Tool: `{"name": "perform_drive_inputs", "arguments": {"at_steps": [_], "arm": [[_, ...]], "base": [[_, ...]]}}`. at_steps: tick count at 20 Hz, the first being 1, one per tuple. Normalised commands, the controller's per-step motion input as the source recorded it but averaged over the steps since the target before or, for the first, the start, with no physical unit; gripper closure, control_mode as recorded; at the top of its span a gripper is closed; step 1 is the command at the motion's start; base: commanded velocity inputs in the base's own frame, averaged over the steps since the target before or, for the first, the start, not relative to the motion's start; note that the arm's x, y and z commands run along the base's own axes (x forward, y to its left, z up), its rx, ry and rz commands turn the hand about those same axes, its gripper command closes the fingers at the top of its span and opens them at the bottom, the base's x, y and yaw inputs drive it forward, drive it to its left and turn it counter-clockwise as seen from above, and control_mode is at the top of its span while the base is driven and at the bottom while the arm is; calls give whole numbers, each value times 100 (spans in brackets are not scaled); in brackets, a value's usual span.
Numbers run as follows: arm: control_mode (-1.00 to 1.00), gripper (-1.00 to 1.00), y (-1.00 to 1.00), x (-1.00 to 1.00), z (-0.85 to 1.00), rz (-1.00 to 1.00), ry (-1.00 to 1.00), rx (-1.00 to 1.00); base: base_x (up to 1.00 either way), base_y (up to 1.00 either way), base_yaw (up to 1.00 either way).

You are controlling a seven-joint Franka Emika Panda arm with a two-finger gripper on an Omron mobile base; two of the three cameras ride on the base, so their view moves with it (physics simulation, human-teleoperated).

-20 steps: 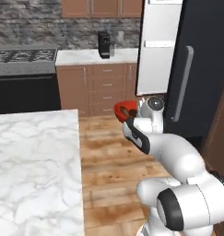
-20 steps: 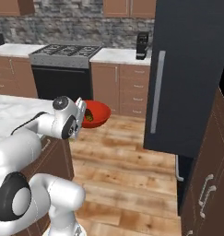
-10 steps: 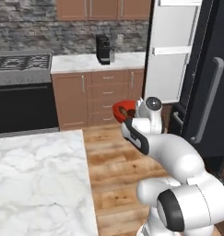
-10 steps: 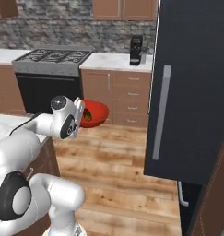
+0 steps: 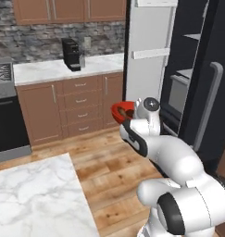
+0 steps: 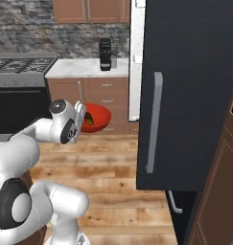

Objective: Pick the chicken drumstick and sweet potato from their plates and place them in the bowl. Then put the bowl in the fridge.

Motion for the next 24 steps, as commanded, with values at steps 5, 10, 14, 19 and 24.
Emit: {"name": "perform_drive_inputs", "arguments": {"at_steps": [5, 10, 14, 19, 24], "arm": [[100, 100, 0, 0, 0, 0, 0, 0], [100, 100, 0, 0, 0, 0, 0, 0], [100, 100, 0, 0, 0, 0, 0, 0], [100, 100, 0, 0, 0, 0, 0, 0], [100, 100, 0, 0, 0, 0, 0, 0]], "base": [[43, 46, -27], [39, 37, -35], [53, 42, -1], [63, 11, 19], [65, -5, 15]]}}
